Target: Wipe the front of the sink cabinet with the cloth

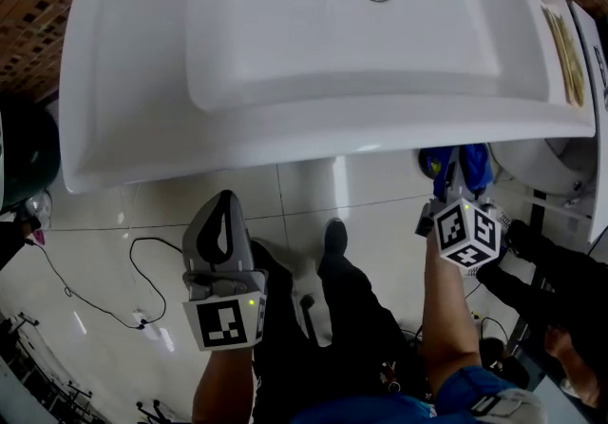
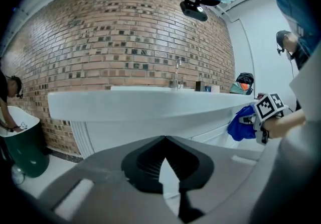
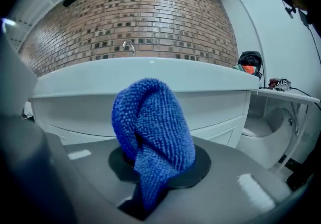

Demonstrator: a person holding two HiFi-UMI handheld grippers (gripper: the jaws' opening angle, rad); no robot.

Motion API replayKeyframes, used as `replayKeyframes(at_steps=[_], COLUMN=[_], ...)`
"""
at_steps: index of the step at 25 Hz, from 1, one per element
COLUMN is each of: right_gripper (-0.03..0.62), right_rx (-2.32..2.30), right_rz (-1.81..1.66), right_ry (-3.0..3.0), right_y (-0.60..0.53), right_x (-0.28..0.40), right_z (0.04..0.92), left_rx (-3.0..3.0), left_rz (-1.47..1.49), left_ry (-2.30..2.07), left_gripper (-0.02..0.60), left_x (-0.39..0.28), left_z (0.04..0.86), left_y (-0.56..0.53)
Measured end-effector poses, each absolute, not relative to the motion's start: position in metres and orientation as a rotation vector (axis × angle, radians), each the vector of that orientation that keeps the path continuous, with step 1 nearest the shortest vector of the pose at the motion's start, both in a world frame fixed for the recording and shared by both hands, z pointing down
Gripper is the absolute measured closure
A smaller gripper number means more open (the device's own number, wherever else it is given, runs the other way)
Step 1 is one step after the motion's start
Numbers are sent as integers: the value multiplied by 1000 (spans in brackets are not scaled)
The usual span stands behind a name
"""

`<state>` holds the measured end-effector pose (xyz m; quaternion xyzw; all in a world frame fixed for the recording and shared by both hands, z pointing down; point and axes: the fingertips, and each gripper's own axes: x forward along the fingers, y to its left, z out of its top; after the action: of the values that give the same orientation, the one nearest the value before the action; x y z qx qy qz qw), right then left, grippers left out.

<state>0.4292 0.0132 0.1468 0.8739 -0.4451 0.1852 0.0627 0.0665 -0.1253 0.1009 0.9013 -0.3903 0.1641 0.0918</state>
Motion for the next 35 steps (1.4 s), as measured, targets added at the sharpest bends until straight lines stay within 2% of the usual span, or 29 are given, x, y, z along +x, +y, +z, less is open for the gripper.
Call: replayKeyframes(at_steps=[5, 11, 28, 35], right_gripper=[522, 522, 522, 522], right_rx=[2516, 2489, 2444, 2473], right_rz=[637, 607, 592, 557], right_ry=[-1441, -1465, -1465, -1454], right_y=[-19, -24, 31, 15], right_x=[439, 438, 369, 392], right_z=[148, 150, 179, 168], left_rx=[2589, 2507, 2439, 2520], left_rz=[471, 479, 466, 346], left_ry=[-1310, -1374, -1326, -1421], left_gripper=[580, 580, 580, 580], left_x=[64, 40, -48, -33], left_z=[72, 90, 118, 79], left_y=[-129, -115, -35, -75])
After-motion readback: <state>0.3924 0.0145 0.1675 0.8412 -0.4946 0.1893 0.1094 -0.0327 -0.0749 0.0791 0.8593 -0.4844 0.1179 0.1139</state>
